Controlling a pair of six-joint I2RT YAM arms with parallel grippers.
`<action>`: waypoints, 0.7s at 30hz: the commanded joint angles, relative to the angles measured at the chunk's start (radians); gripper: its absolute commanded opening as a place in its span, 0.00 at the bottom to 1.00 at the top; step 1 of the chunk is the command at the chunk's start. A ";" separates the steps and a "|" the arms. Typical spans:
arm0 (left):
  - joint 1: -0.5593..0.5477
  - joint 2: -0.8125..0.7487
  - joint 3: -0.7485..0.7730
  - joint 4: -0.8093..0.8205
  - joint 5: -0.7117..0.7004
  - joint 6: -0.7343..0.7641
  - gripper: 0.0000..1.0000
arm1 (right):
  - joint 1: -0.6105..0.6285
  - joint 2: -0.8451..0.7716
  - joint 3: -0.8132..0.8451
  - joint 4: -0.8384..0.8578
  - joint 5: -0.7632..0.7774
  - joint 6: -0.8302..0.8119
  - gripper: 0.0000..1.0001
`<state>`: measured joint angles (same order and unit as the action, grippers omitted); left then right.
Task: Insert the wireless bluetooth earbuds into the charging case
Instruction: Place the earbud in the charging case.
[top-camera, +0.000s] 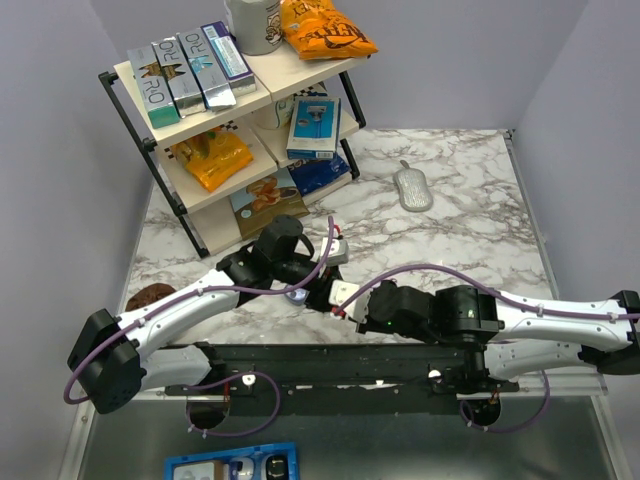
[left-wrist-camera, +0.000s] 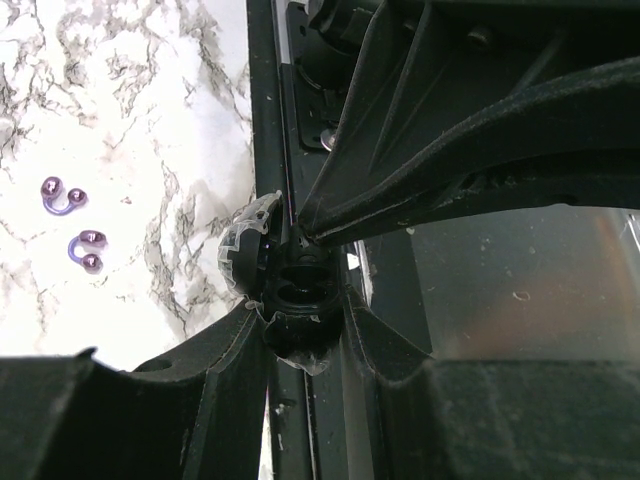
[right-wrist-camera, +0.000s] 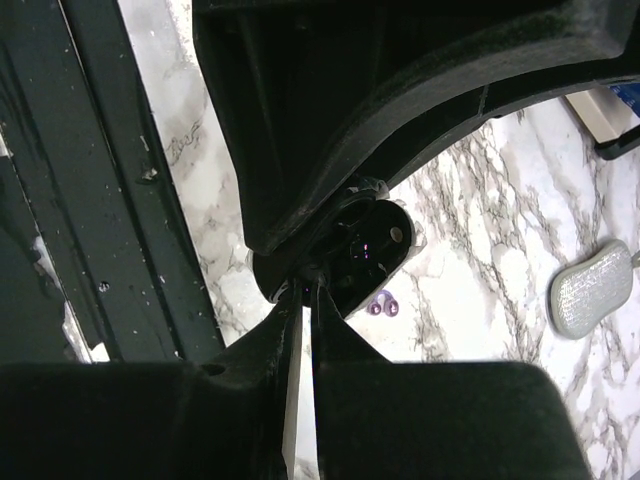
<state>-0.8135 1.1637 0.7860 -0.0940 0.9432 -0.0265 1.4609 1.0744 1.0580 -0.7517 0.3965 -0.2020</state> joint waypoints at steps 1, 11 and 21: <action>-0.004 -0.018 -0.019 0.089 -0.004 -0.023 0.00 | 0.013 -0.007 0.013 0.023 -0.007 0.027 0.18; -0.004 -0.029 -0.042 0.145 -0.018 -0.043 0.00 | 0.013 -0.048 0.025 0.022 0.034 0.052 0.34; -0.004 -0.036 -0.083 0.206 -0.053 -0.082 0.00 | 0.012 -0.214 0.042 0.035 0.111 0.114 0.41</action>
<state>-0.8139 1.1530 0.7345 0.0429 0.9154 -0.0856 1.4662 0.9474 1.0641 -0.7475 0.4473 -0.1310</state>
